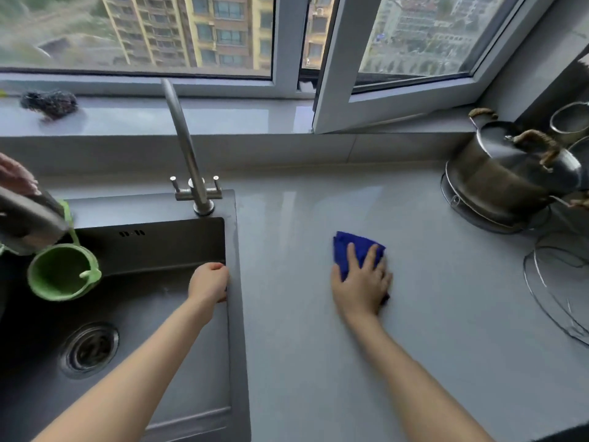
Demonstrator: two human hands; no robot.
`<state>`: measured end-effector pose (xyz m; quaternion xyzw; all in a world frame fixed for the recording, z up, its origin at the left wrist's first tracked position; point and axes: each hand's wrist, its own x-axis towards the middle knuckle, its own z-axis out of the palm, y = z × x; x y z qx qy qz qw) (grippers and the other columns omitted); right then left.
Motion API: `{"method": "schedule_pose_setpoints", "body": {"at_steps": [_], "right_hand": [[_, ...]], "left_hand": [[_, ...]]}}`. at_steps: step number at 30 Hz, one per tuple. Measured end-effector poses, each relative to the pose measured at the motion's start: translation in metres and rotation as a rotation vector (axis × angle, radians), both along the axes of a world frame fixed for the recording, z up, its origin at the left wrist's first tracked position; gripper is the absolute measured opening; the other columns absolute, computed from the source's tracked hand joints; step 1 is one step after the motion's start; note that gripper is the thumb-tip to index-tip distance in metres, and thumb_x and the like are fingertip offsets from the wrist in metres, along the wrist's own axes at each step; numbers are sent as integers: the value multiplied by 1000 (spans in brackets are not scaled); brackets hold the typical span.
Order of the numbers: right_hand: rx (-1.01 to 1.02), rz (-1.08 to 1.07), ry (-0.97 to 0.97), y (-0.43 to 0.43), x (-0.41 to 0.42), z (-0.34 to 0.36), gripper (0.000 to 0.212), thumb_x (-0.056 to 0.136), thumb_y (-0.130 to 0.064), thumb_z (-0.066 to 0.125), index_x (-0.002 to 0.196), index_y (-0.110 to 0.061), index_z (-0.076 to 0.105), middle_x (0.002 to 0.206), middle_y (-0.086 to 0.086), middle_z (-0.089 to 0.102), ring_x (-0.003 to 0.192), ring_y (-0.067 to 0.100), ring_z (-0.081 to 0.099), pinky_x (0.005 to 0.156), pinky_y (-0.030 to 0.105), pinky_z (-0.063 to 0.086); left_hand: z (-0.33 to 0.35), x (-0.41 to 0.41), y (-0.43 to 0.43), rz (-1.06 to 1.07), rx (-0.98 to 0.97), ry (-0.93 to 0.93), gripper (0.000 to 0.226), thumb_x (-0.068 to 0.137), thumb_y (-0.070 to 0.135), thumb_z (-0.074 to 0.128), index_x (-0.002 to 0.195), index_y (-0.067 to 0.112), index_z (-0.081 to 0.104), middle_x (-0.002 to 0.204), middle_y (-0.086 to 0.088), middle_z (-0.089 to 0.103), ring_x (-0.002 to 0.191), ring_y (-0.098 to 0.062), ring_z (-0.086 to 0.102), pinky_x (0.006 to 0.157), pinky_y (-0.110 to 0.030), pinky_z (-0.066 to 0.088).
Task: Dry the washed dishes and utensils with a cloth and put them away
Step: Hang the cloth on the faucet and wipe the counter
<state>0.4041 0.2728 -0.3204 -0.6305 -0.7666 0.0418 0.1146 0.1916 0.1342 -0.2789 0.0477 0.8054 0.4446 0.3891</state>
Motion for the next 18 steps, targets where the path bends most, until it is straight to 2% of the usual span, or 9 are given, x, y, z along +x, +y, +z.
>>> {"method": "schedule_pose_setpoints", "body": {"at_steps": [2,4,5,6,8,11,13,15,18], "right_hand": [[63,564,-62,-54,-44,-4,61,76,-50,44,133,-31,53,147,19,41,128,46,43,104,62,31],[-1,1087,-82,-80,-49,-1,62,75,-48,50,137,-38,44,152,10,34,136,38,37,109,59,22],[-19,1241,-68,-65,-41,3,64,75,-46,52,138,-41,42,154,7,31,138,34,35,111,58,20],[7,1273,-58,-36,-29,3,66,73,-44,52,138,-42,41,155,4,31,138,30,37,111,58,21],[13,1003,-17,41,3,-3,67,70,-44,47,137,-41,45,153,3,33,134,28,43,107,61,28],[-59,155,5,157,39,3,69,76,-51,33,140,-30,47,154,15,29,136,37,36,107,59,23],[-153,-247,65,188,11,15,67,83,-48,34,145,-22,39,155,23,18,137,47,22,110,59,14],[-196,-284,58,179,-50,18,62,91,-42,42,147,-19,34,155,26,13,137,53,16,110,62,9],[-111,216,35,113,-144,7,58,86,-41,41,138,-18,49,147,28,33,128,54,35,105,64,22]], "left_hand": [[0,-9,14,94,-20,25,25,91,5,42,69,13,53,85,-14,57,81,-28,55,79,-41,51],[-1,-20,22,143,-38,49,16,94,10,44,84,13,56,89,-13,60,87,-30,59,85,-44,52],[-1,-25,25,146,-35,56,11,95,12,46,94,14,57,94,-12,61,92,-29,60,85,-43,52],[-1,-32,27,136,-24,61,11,95,13,47,100,14,57,98,-12,62,94,-28,61,84,-41,53],[-3,-46,28,115,-10,68,15,95,12,49,106,10,59,99,-12,62,96,-26,61,82,-38,53],[-2,-63,24,140,7,72,17,95,12,51,109,9,60,95,-10,64,93,-23,62,76,-33,53],[-1,-71,21,181,25,59,15,95,12,51,107,10,60,91,-9,64,88,-22,62,70,-29,51],[2,-78,18,223,34,60,13,95,11,51,105,10,60,88,-8,64,87,-21,62,70,-29,52],[5,-86,13,272,45,75,10,95,9,51,99,11,60,87,-8,64,87,-22,61,77,-33,53]]}}
